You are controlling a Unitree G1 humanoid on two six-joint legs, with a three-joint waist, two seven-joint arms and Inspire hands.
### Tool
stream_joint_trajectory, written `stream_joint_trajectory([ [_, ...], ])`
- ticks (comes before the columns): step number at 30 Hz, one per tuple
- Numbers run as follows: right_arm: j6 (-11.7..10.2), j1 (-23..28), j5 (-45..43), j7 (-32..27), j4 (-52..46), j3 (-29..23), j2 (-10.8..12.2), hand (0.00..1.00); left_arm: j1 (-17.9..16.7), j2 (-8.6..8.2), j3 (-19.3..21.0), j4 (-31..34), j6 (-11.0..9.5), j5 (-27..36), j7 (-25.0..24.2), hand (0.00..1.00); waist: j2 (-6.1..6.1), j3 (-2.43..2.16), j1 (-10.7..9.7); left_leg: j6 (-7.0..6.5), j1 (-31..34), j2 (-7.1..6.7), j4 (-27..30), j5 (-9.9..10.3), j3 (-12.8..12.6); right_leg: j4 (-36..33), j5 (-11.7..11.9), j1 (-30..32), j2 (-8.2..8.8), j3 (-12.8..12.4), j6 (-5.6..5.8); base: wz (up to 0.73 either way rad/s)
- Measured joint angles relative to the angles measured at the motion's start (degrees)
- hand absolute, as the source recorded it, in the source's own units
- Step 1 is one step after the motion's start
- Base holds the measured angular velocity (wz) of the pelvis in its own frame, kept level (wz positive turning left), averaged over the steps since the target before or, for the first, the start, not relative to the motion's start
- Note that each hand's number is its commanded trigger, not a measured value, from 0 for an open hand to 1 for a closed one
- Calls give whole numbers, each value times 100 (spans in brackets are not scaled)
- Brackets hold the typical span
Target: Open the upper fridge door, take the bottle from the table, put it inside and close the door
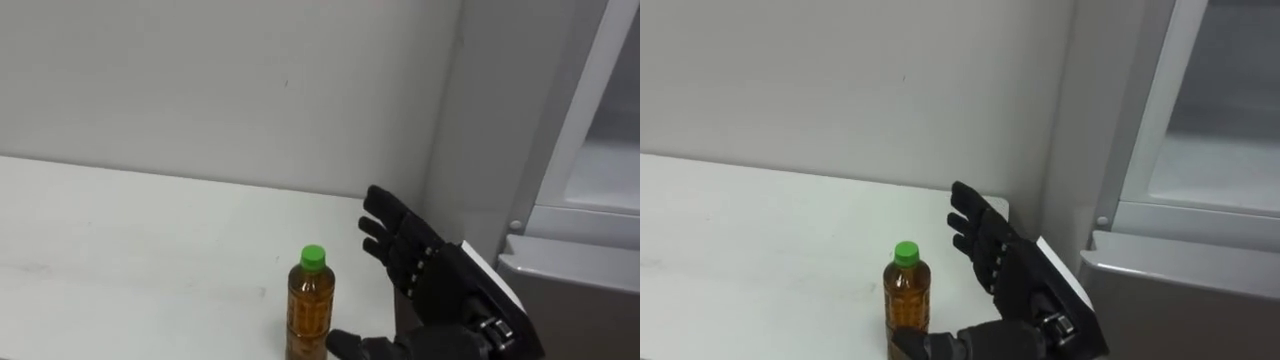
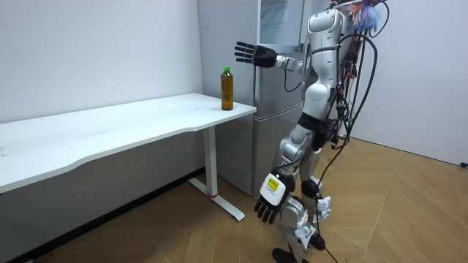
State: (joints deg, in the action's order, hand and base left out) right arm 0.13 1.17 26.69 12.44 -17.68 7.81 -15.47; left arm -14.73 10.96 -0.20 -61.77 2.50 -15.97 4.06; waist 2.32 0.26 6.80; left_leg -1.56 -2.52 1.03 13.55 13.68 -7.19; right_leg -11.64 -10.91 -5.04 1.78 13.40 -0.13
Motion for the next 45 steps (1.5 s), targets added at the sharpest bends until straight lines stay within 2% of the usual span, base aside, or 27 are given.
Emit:
stream_joint_trajectory([
  [7,-5,-299,0,-612,574,0,-1,0,-15,-1,-14,33,5,2,-60,0,10,7,-7,0,66,-18,17,-1,114,6,0,5,16,172,1,8],
  [8,-5,-354,1,-749,678,0,12,0,1,-1,-14,33,14,3,-57,0,4,8,-1,0,81,-55,21,-2,122,5,0,6,20,231,1,11],
  [12,-14,-645,19,-1144,1152,23,169,0,34,-27,-9,24,65,6,50,0,-13,20,136,1,44,-60,22,-8,129,8,0,-27,23,246,1,2],
  [14,-14,-751,31,-1365,1392,55,214,0,20,-31,-10,18,111,7,61,0,-23,29,145,-1,-9,-75,13,-8,217,23,-1,-106,28,260,2,15],
  [20,-57,-850,47,-1874,1875,245,247,0,-58,-61,-12,21,132,9,95,0,-49,51,184,-10,-64,-90,6,-7,339,104,0,-247,43,273,8,11],
  [23,-82,-854,46,-2079,1989,274,317,0,-24,-83,-12,24,132,7,97,0,-70,62,162,-15,-9,-99,18,-13,430,106,1,-240,53,393,11,15],
  [27,-195,-938,-24,-2327,2329,391,369,0,-12,-122,-12,33,182,-7,97,0,-96,50,199,-7,-2,-98,2,-38,440,111,0,-242,57,462,12,2],
  [33,-196,-960,-20,-2626,2651,499,376,0,12,-124,-15,71,257,-128,97,0,-131,25,241,-13,5,-106,2,-49,443,109,0,-252,72,546,12,1],
  [38,-197,-990,-15,-2679,2669,496,359,0,-21,-122,-25,160,295,-252,73,0,-126,16,250,-21,16,-164,-5,-70,495,110,-7,-271,95,645,25,8],
  [45,-196,-1064,-16,-2653,2864,507,352,0,-112,-122,-62,334,363,-279,19,0,-91,6,279,-42,40,-176,4,-89,582,110,-15,-288,126,722,38,7],
])
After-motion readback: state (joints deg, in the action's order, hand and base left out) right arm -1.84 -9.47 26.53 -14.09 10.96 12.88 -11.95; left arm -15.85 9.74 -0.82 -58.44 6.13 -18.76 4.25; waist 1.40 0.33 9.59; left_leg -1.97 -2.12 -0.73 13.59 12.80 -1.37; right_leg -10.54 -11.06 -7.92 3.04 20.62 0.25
